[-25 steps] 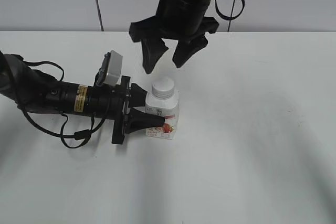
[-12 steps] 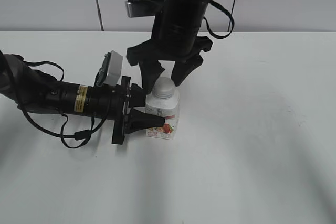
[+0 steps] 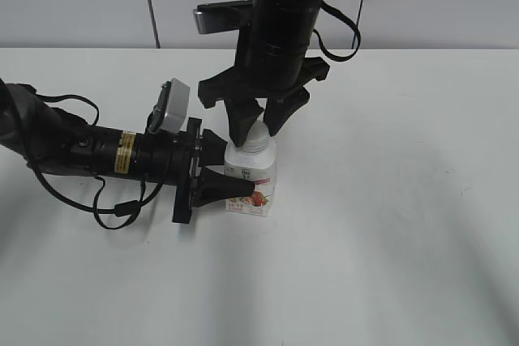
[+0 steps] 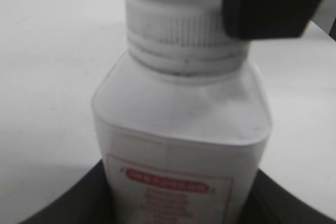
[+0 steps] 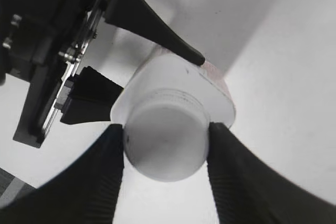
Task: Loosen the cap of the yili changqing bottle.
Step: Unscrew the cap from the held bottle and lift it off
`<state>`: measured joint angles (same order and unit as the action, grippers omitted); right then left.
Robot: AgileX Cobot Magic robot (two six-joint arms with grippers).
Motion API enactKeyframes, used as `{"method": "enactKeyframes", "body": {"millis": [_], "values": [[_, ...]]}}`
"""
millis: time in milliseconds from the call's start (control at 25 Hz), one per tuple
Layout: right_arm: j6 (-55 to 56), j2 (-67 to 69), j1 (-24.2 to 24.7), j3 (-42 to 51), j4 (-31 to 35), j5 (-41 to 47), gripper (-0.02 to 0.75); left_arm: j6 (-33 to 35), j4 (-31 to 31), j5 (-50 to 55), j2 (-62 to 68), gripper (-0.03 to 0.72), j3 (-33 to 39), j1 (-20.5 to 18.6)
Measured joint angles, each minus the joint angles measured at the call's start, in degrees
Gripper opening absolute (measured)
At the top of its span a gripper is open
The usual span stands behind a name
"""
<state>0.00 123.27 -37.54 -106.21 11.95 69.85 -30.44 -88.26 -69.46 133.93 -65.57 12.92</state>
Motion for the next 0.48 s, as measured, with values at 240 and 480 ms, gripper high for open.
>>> {"method": "enactKeyframes", "body": {"millis": [240, 480], "values": [[-0.3, 0.0, 0.0, 0.0, -0.2, 0.0, 0.385, 0.0, 0.0, 0.0, 0.0, 0.358, 0.0, 0.0], [-15.2, 0.0, 0.0, 0.0, -1.1, 0.1, 0.385, 0.0, 0.0, 0.0, 0.0, 0.358, 0.0, 0.0]]}}
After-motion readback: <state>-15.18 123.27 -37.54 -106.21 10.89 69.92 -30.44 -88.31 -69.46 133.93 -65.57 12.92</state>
